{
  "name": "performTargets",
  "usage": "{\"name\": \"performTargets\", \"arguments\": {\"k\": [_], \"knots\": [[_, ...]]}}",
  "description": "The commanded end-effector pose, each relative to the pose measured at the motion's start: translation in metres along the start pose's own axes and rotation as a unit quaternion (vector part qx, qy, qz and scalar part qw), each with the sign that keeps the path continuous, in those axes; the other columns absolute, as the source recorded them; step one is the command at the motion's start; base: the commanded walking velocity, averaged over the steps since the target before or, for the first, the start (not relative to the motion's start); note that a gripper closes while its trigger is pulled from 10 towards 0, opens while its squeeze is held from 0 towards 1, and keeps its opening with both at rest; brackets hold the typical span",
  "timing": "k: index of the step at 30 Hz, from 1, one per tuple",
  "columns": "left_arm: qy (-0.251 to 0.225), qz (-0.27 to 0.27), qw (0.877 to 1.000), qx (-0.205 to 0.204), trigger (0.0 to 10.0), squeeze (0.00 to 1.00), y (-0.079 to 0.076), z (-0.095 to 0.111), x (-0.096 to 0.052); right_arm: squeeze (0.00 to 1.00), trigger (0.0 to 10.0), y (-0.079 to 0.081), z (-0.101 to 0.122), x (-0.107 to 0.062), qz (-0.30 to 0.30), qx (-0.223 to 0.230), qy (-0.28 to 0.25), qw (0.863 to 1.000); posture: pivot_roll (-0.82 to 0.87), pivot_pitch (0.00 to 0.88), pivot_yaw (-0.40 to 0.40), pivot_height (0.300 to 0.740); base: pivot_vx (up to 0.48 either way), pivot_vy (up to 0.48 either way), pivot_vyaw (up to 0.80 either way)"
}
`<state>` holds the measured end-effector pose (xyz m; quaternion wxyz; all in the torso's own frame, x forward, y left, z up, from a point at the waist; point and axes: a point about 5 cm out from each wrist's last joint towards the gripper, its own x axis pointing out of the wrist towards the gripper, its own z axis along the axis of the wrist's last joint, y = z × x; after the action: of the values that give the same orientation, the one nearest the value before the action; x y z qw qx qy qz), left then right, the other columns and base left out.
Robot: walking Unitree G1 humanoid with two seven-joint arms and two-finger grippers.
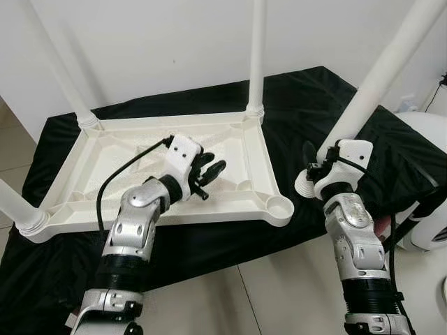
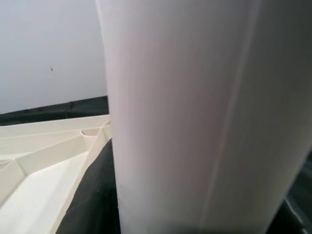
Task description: Building children table
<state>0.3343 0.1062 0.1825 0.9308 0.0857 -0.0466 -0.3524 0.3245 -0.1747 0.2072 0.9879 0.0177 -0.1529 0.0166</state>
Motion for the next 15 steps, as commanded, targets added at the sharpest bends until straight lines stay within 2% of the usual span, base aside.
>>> {"name": "performTargets", "arguments": {"k": [1, 5, 10, 15], "knots": [[-0.002, 0.184, 0.983, 0.015, 10.0, 0.0, 0.017, -0.004, -0.006, 0.0, 10.0, 0.005, 0.005, 0.001, 0.013, -0.005, -0.017, 1.0, -0.11, 0.0, 0.065, 0.74, 0.0, 0.0, 0.0], [-0.011, 0.183, 0.983, 0.012, 10.0, 0.0, 0.016, -0.005, -0.008, 0.0, 10.0, 0.005, 0.003, 0.0, 0.013, -0.013, -0.016, 1.0, -0.11, 0.0, 0.067, 0.74, 0.0, 0.0, 0.0], [-0.033, 0.207, 0.977, 0.024, 10.0, 0.0, 0.018, -0.003, -0.01, 0.0, 10.0, 0.008, -0.005, -0.006, 0.017, -0.03, -0.012, 0.999, -0.11, 0.0, 0.065, 0.74, 0.0, 0.0, 0.0], [-0.039, 0.193, 0.98, 0.005, 10.0, 0.0, 0.013, -0.002, -0.01, 0.0, 10.0, 0.012, -0.005, -0.007, 0.019, -0.033, -0.016, 0.999, -0.11, 0.0, 0.068, 0.74, 0.0, 0.0, 0.0]]}}
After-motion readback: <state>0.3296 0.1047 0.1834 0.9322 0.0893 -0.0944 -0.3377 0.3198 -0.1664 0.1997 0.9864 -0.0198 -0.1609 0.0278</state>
